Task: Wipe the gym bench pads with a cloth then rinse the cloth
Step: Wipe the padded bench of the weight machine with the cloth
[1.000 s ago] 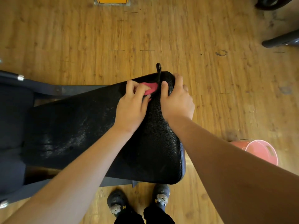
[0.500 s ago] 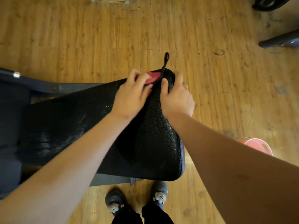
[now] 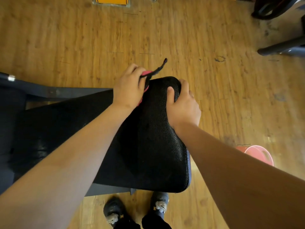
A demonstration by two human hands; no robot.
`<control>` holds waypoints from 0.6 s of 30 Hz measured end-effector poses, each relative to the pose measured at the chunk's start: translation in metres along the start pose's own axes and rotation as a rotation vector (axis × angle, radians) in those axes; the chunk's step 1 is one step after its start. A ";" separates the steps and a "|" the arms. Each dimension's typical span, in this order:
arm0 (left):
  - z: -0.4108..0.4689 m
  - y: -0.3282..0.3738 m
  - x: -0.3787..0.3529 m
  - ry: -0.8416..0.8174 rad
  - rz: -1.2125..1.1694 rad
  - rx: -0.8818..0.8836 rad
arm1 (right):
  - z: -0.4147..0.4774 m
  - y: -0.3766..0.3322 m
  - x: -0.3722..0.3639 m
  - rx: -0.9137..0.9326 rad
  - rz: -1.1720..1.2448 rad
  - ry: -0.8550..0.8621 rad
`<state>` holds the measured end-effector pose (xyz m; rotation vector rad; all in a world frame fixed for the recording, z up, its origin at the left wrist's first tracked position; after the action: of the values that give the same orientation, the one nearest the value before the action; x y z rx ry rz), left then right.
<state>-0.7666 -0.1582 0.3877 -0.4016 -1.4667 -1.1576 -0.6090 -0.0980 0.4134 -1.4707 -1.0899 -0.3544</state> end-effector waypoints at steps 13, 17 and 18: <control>0.016 0.002 -0.013 -0.097 -0.220 -0.056 | 0.001 0.001 0.000 -0.002 -0.003 0.027; 0.011 -0.038 -0.017 -0.210 -0.201 0.061 | 0.001 0.001 0.000 0.012 0.007 0.021; 0.012 -0.042 -0.017 -0.236 -0.216 0.084 | 0.001 0.002 0.000 0.013 0.009 0.022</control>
<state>-0.8013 -0.1613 0.3570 -0.3362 -1.7926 -1.2457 -0.6081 -0.0966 0.4122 -1.4565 -1.0664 -0.3553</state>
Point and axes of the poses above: each hand's wrist, its own z-axis towards the middle knuckle, its own x-axis out of the back of the hand, y = z × x, the point moved 6 cm from there along z, towards the middle knuckle, and after that the axes turned 15 degrees about z, right-handed, at the moved point
